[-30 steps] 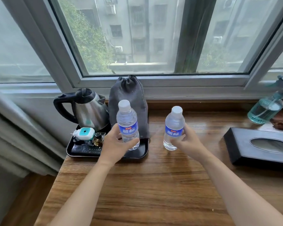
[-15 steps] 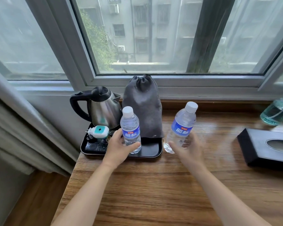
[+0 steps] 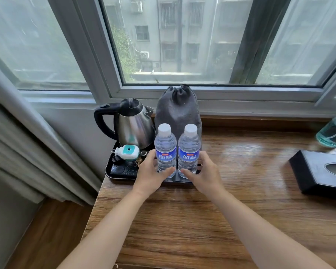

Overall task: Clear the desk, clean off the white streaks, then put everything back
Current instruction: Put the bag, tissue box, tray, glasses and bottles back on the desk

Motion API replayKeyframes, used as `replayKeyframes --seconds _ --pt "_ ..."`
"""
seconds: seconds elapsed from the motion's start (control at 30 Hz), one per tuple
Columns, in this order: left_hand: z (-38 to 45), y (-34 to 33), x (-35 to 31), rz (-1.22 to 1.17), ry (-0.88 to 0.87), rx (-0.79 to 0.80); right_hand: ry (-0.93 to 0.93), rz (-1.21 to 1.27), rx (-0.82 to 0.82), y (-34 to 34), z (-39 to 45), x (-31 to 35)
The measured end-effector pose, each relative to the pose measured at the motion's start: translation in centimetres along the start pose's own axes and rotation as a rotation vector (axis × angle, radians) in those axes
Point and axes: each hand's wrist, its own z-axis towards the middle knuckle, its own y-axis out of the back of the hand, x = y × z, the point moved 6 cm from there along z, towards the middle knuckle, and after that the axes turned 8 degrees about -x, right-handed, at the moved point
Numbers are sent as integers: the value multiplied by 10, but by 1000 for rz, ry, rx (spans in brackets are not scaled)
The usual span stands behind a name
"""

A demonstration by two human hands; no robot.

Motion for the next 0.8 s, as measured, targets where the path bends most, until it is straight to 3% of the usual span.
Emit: replayKeyframes --seconds 0.4,0.8 --pt "1 0 2 75 2 41 31 -11 20 3 -8 -4" --pt "3 -16 -1 54 -41 -10 -9 61 -82 -1 1 -9"
